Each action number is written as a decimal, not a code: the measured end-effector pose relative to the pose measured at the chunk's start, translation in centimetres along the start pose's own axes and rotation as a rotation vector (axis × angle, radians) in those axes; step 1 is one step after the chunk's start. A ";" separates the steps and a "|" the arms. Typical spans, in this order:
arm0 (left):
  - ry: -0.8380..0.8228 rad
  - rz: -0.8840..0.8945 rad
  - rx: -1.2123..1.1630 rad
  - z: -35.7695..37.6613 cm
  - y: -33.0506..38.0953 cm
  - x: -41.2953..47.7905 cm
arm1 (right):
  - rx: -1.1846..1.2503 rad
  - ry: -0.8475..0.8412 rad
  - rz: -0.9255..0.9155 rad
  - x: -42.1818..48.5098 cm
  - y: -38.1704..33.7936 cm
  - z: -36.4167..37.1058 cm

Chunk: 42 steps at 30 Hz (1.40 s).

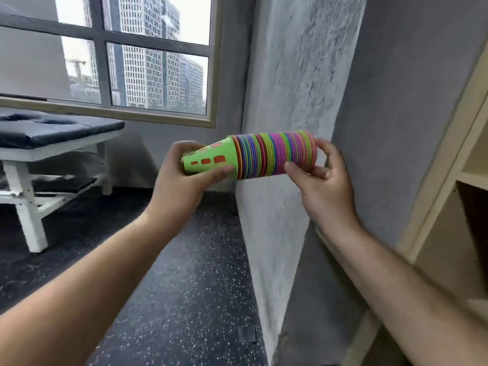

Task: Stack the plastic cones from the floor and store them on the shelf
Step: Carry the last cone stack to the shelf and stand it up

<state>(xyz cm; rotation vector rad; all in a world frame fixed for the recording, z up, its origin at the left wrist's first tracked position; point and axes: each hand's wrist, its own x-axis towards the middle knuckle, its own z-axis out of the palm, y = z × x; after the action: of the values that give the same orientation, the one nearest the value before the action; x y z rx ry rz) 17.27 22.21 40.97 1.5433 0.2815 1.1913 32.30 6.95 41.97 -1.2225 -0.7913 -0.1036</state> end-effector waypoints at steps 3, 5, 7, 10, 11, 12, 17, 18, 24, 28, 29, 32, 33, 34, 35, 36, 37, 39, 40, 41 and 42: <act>-0.020 -0.001 -0.050 2.9 3.3 4.0 | 0.038 0.068 0.024 3.8 -3.4 -0.5; -0.031 -0.027 -0.070 5.1 6.0 5.8 | 0.035 0.091 0.070 5.7 -6.2 -1.5; -0.057 -0.057 -0.062 7.2 9.6 7.3 | 0.023 0.139 0.130 7.1 -9.4 -2.7; -0.144 -0.112 -0.039 10.3 15.7 8.8 | -0.019 0.229 0.219 8.6 -15.1 -4.8; -0.172 -0.131 -0.037 11.2 17.7 9.2 | -0.037 0.243 0.256 9.1 -16.9 -5.4; -0.198 -0.151 -0.035 12.1 19.7 9.5 | -0.055 0.261 0.298 9.4 -18.6 -6.1; -0.343 -0.252 -0.002 16.9 27.1 9.8 | -0.101 0.395 0.435 10.4 -25.4 -9.9; -0.388 -0.264 0.010 17.9 28.2 9.6 | -0.118 0.417 0.461 10.2 -26.2 -10.8; -0.628 -0.224 0.129 25.7 30.3 8.2 | -0.141 0.557 0.585 9.2 -26.3 -16.5; -0.751 -0.215 0.215 31.8 28.8 9.4 | -0.119 0.701 0.664 10.5 -22.8 -19.1; -0.770 -0.207 0.234 33.2 28.1 9.7 | -0.080 0.734 0.687 11.0 -21.8 -19.5; -0.851 -0.180 0.306 37.8 25.6 10.3 | 0.002 0.860 0.741 12.6 -18.7 -21.0; -0.885 -0.159 0.328 39.2 24.7 10.3 | 0.025 0.895 0.761 13.0 -17.6 -21.6; -0.917 -0.138 0.344 40.4 23.8 10.2 | 0.053 0.916 0.773 13.3 -17.1 -22.2; -0.944 -0.115 0.365 41.6 23.1 10.1 | 0.087 0.917 0.768 13.6 -16.6 -22.6; -0.971 -0.093 0.384 42.7 22.5 9.9 | 0.099 0.915 0.768 14.0 -15.9 -23.1; -0.994 -0.071 0.401 43.7 22.0 9.7 | 0.115 0.917 0.773 14.2 -15.3 -23.6; -1.028 -0.024 0.418 45.4 21.3 9.3 | 0.137 0.947 0.783 14.8 -13.7 -24.5; -1.038 -0.006 0.426 46.2 21.0 9.1 | 0.135 1.005 0.763 14.8 -11.3 -25.3; -1.045 0.004 0.440 46.9 20.8 9.0 | 0.120 1.041 0.782 14.6 -8.8 -26.2; -1.046 0.013 0.452 47.6 20.5 8.9 | 0.112 1.073 0.796 14.8 -7.9 -26.6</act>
<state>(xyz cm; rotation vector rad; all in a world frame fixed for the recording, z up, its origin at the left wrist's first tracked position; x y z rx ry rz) 50.74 -7.49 68.55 2.3424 -0.1779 0.2016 52.41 -14.10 53.96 -1.0874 0.6217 -0.0448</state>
